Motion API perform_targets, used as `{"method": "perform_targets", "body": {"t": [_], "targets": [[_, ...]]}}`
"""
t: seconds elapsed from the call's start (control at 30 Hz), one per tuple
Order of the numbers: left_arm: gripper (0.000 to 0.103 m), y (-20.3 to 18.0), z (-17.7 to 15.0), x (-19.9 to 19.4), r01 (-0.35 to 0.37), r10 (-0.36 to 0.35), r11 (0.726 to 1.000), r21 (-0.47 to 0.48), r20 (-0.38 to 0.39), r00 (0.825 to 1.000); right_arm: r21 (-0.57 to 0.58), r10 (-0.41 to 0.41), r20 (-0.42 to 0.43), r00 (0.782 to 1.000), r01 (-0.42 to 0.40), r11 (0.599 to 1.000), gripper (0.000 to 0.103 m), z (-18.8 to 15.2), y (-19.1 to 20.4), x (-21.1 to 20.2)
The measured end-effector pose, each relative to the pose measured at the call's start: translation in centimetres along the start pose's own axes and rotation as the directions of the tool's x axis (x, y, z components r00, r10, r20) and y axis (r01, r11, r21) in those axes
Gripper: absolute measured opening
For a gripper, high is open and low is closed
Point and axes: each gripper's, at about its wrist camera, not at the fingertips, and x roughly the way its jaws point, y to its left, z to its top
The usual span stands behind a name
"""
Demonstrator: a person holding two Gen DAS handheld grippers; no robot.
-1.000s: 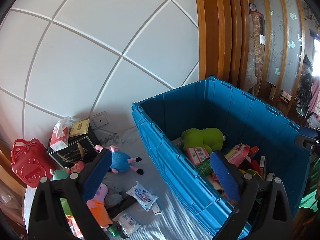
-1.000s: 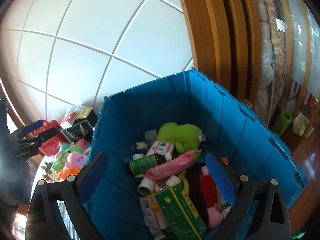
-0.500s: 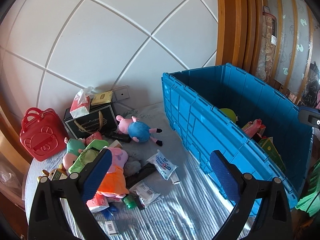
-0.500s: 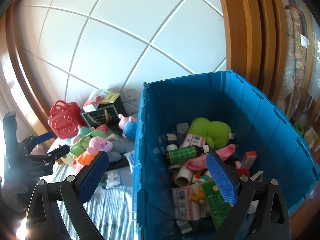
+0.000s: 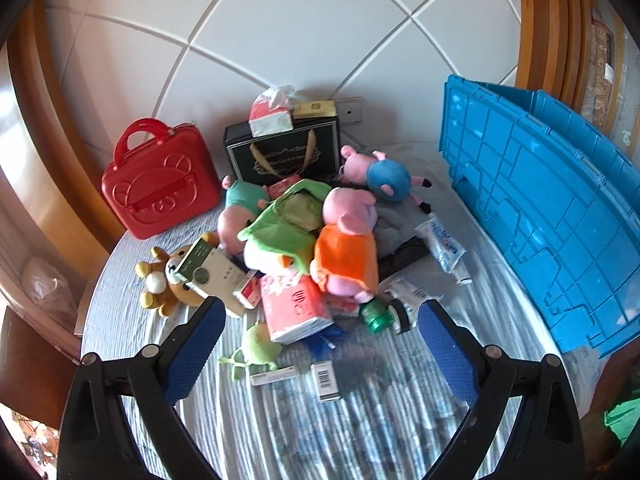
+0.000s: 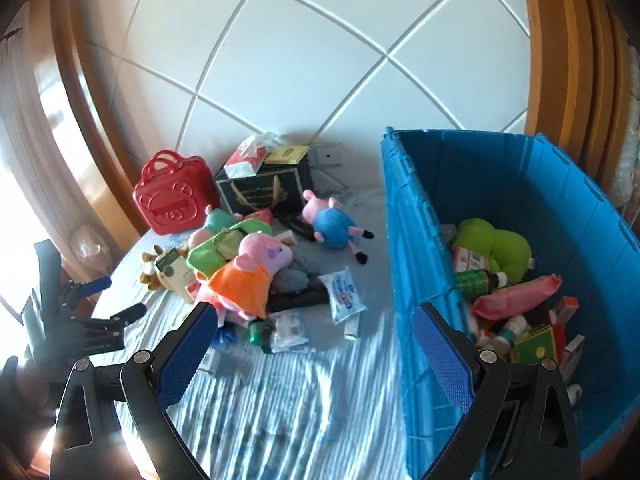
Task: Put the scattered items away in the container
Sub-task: 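Move both tools back over the pile on the bed, then grasp the white-red medicine box with the left tool while the right tool grasps a barcoded box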
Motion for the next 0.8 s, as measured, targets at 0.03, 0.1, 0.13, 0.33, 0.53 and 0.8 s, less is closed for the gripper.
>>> {"method": "perform_targets", "body": {"t": [0.03, 0.1, 0.13, 0.33, 0.53, 0.8], "targets": [[0.098, 0.9, -0.8, 0.5, -0.011, 0.011, 1.0, 0.002, -0.014, 1.0, -0.009, 0.004, -0.009, 1.0, -0.004, 1.0, 0.099, -0.3, 0.9, 0.7], [0.095, 2.4, -2.4, 1.5, -0.023, 0.024, 1.0, 0.007, -0.04, 0.999, -0.024, 0.018, -0.03, 0.999, -0.019, 1.0, 0.099, -0.9, 2.7, 2.1], [0.094, 3.2, -3.0, 2.0, -0.023, 0.024, 1.0, 0.009, -0.053, 0.998, -0.033, 0.023, -0.04, 0.999, -0.024, 0.999, 0.099, -1.3, 3.6, 2.8], [0.088, 6.6, -6.9, 5.4, 0.011, -0.008, 0.999, 0.032, -0.107, 0.994, -0.068, 0.044, -0.13, 0.991, -0.053, 0.996, 0.099, -4.2, 8.5, 8.4], [0.079, 8.1, -10.2, 10.7, 0.11, -0.092, 0.987, 0.117, -0.148, 0.985, -0.061, 0.06, -0.232, 0.971, -0.076, 0.995, 0.099, -8.4, 12.4, 14.9], [0.066, 8.0, -12.9, 18.9, 0.247, -0.201, 0.936, 0.249, -0.196, 0.96, -0.06, 0.029, -0.349, 0.937, -0.053, 0.997, 0.099, -14.3, 16.0, 22.9]]}}
